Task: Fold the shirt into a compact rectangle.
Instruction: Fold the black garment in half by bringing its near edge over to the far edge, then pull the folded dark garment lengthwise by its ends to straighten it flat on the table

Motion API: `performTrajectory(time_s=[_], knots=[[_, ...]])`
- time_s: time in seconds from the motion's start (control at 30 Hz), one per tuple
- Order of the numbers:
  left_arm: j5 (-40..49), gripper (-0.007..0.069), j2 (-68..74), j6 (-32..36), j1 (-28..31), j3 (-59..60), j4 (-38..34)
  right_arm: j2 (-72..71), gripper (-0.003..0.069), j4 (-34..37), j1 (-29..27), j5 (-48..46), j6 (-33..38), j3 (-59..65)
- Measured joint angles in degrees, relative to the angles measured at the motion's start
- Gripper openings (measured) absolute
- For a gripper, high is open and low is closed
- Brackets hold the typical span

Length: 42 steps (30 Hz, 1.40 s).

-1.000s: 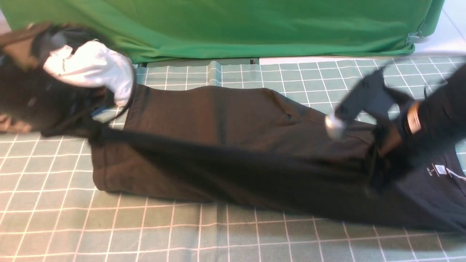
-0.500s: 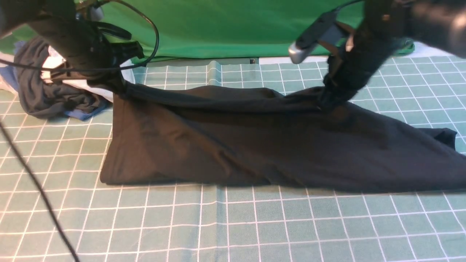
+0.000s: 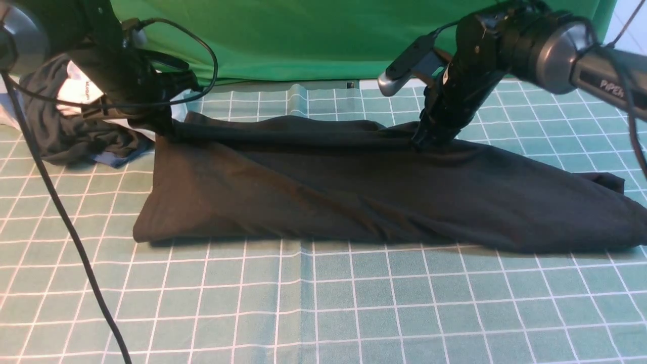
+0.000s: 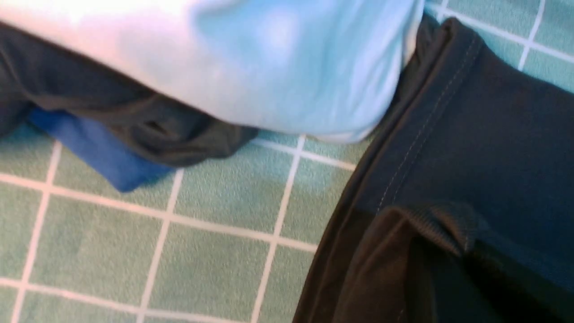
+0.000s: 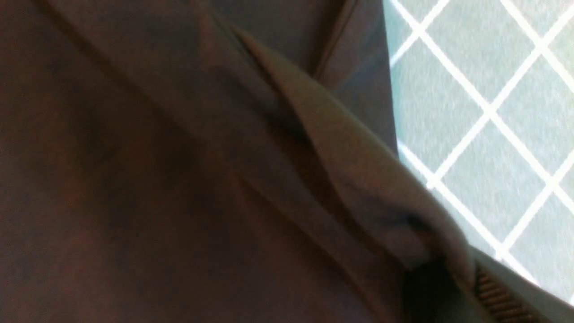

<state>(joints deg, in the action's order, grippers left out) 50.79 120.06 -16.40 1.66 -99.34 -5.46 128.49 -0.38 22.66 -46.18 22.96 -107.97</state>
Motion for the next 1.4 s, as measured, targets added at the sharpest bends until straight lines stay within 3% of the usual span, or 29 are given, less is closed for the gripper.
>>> performTrajectory(time_s=[0.2, 0.23, 0.27, 0.43, 0.53, 0.7, 0.77, 1.0, 1.3, 1.4], knots=[[-3.2, 0.0176, 0.0, -1.0, 0.2, 0.0, 1.0, 0.7, 0.0256, -0.1, 0.0, 4.5, -1.7, -0.7], [-3.2, 0.0183, 0.0, -1.0, 0.2, -0.1, 1.1, 0.7, 0.0263, -0.1, 0.0, 4.5, -1.8, -0.8], [-3.2, 0.0248, 0.0, -1.2, 0.2, -0.1, 1.6, 0.7, 0.0314, -0.2, 0.0, 4.3, -2.9, -1.9], [0.4, 0.0344, -0.7, 0.0, 0.3, -1.6, 2.1, 0.7, 0.0341, -0.3, 0.0, -5.2, -4.3, -8.7], [4.6, 0.0311, -1.8, 5.5, -0.4, -3.7, -1.4, 0.7, 0.0293, -0.4, 0.0, -14.9, -4.7, -14.1], [7.3, 0.0112, -2.5, 11.5, -6.8, -4.3, -5.1, -0.2, 0.0056, -0.4, -0.2, -22.3, -4.8, -18.9], [7.4, 0.0043, -1.7, 12.8, -10.8, -4.3, -5.3, -1.4, 0.0022, -0.4, -0.2, -22.8, -4.9, -19.0], [3.4, 0.0003, 5.8, 13.7, -19.0, -4.2, -6.6, -5.9, 0.0005, -0.4, -0.2, -23.4, -4.9, -19.3], [-7.4, 0.0003, 11.1, 13.9, -19.1, -4.0, -5.9, -12.8, 0.0005, 0.0, -0.3, -23.5, -4.9, -19.3], [-17.0, 0.0006, 12.3, 13.7, -18.4, -4.1, -5.0, -15.9, 0.0005, 0.4, -0.3, -23.5, -5.1, -19.3]])
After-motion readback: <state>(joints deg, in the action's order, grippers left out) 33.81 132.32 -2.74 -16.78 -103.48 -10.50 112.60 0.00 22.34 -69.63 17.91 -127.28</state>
